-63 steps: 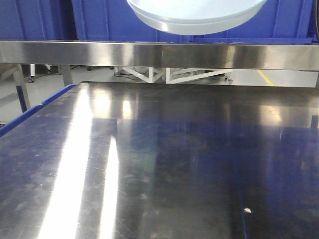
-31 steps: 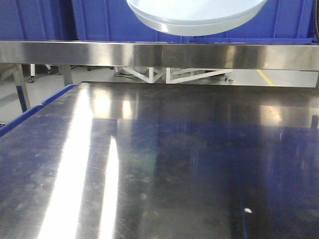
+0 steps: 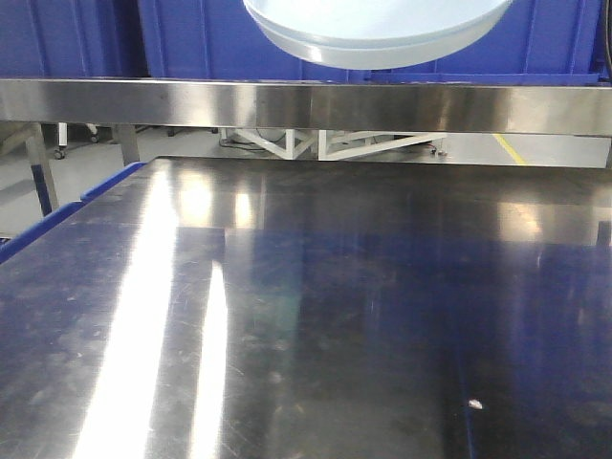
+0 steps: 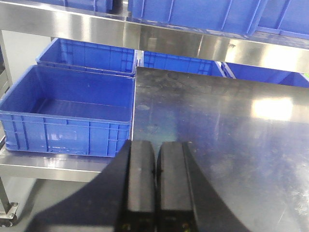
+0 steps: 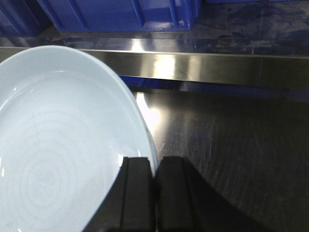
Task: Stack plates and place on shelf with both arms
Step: 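Lift the plate stack with the right gripper high above the table, then hold the plates aloft in the right gripper while the base turns away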
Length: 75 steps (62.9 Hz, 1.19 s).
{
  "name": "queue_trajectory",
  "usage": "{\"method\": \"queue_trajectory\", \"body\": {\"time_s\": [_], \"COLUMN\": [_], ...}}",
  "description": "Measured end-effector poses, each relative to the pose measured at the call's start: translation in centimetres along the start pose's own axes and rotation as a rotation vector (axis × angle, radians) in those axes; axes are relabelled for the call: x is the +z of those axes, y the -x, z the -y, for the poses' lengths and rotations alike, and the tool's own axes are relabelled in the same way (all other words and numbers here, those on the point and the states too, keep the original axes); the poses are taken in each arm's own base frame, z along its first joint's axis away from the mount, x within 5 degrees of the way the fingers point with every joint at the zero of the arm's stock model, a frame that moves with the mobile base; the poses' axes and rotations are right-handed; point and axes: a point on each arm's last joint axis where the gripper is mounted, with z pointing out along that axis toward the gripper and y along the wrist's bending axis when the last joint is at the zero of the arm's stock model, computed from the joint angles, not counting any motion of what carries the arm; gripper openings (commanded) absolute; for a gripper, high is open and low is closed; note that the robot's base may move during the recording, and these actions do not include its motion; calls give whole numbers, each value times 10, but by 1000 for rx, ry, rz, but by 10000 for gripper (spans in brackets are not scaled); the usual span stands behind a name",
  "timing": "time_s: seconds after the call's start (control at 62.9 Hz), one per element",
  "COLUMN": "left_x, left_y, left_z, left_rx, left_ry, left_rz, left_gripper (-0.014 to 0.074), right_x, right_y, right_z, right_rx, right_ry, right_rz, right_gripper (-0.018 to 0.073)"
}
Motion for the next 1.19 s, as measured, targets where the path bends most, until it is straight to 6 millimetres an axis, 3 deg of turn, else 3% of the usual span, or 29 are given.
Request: {"method": "queue_trajectory", "body": {"time_s": [1.193], "left_x": [0], "left_y": [0], "left_z": [0], "left_rx": [0], "left_ry": [0], "left_rz": [0], "left_gripper": [87], "right_x": [0], "right_y": [0], "right_z": [0], "right_rx": [-2], "right_ry": [0], "right_rz": [0], "right_gripper": [52]}}
